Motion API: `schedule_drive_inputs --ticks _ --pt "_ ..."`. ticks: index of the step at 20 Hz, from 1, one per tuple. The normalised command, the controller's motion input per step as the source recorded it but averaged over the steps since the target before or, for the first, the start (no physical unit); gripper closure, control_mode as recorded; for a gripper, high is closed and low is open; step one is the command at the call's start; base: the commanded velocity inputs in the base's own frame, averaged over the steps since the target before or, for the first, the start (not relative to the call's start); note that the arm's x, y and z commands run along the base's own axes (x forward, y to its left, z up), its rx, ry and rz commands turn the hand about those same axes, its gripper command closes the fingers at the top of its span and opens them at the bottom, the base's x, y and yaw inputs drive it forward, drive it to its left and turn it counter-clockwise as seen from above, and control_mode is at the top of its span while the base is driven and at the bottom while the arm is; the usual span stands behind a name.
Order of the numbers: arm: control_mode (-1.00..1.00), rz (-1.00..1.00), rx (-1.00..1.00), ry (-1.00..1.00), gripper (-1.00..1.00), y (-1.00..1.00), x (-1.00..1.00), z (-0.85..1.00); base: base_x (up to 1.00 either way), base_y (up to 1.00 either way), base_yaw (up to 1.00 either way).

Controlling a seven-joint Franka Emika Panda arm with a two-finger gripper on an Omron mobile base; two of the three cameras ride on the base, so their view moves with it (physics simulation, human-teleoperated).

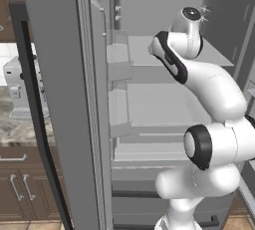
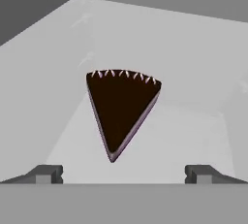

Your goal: Take the cakes from the fridge and place them on the empty tray on the dining counter.

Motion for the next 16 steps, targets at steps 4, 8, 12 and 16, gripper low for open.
schedule_drive_inputs --ticks 4,8,12,16 --pt "-1.00 -0.03 0.00 0.01 -1.00 0.00 0.43 0.00 0.00 0.00 0.00" --pt "-1.00 -0.01 0.00 0.00 -1.00 0.01 0.44 -0.03 0.00 0.00 0.00" --pt "-1.00 0.00 0.00 0.00 -1.00 0.07 0.43 -0.21 0.00 0.00 0.00" --pt "-1.00 0.00 0.00 0.00 -1.00 0.06 0.36 -0.30 0.00 0.00 0.00"
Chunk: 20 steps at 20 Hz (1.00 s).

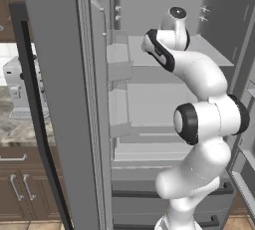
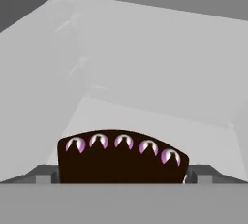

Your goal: Take the cakes from the fridge and place them on the empty tray on the dining counter.

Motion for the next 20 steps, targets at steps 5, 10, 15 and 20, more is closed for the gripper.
schedule_drive_inputs --ticks 5,10,15,20 --pt "-1.00 -0.01 0.00 0.00 -1.00 0.01 0.30 -0.31 0.00 0.00 0.00" --pt "-1.00 0.00 0.00 0.00 1.00 0.02 0.13 -0.34 0.00 0.00 0.00" --pt "-1.00 0.01 0.00 -0.03 1.00 0.00 -0.12 -0.02 0.00 0.00 0.00" --pt "-1.00 0.15 0.01 -0.19 1.00 -0.15 -0.97 0.12 0.00 0.00 0.00"
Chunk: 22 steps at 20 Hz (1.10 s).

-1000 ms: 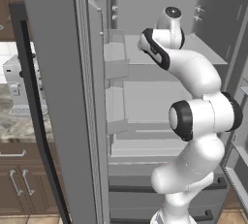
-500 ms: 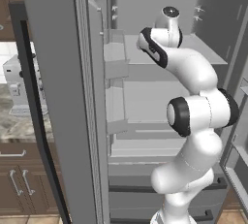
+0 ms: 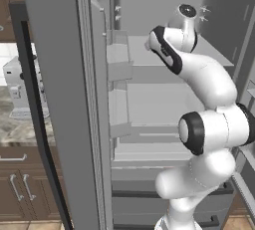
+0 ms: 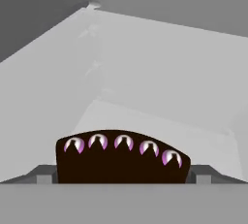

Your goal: Take the cakes from the fridge and place them on the empty tray on the dining counter.

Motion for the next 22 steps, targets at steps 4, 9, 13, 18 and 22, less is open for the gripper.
schedule_drive_inputs --ticks 4,9,13,18,22 --pt "-1.00 0.13 0.00 -0.19 1.00 -0.06 -1.00 0.51 0.00 0.00 0.00" --pt "-1.00 0.09 0.00 -0.30 1.00 0.00 -1.00 0.19 0.00 0.00 0.00" --pt "-1.00 0.00 0.00 -0.45 1.00 0.00 -1.00 -0.10 0.00 0.00 0.00" --pt "-1.00 0.00 0.00 -0.32 1.00 0.01 -0.97 -0.03 0.00 0.00 0.00" --pt "-1.00 -0.03 0.00 -0.02 1.00 0.08 -0.74 0.02 0.00 0.00 0.00"
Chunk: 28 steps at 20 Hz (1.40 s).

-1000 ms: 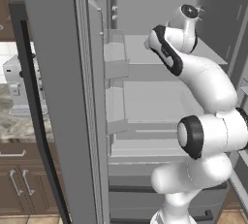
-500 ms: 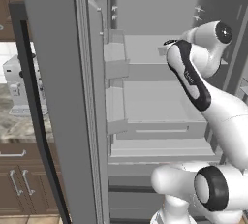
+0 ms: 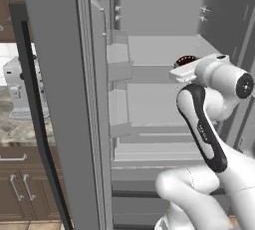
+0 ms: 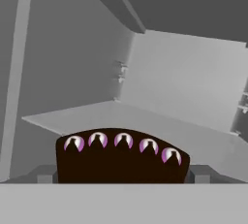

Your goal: Take the cakes from the fridge and place them on the empty tray on the dining counter.

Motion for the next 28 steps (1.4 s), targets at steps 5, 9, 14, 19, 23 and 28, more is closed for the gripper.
schedule_drive_inputs --ticks 5,9,14,19,23,28 --pt "-1.00 -0.06 0.00 0.00 1.00 0.00 -0.86 0.08 0.00 0.00 0.00" --pt "-1.00 -0.03 0.00 0.00 1.00 0.01 -0.64 0.16 0.00 0.00 0.00" --pt "-1.00 -0.07 0.00 0.02 1.00 0.00 -0.49 0.10 0.00 0.00 0.00" --pt "1.00 -0.02 0.00 0.00 1.00 0.00 -0.17 0.00 0.00 0.00 0.00" --pt "1.00 0.00 0.00 0.00 1.00 0.00 0.00 0.00 -0.60 -0.08 0.00" --pt "1.00 0.00 0.00 0.00 1.00 0.00 0.00 0.00 -1.00 -0.09 0.00"
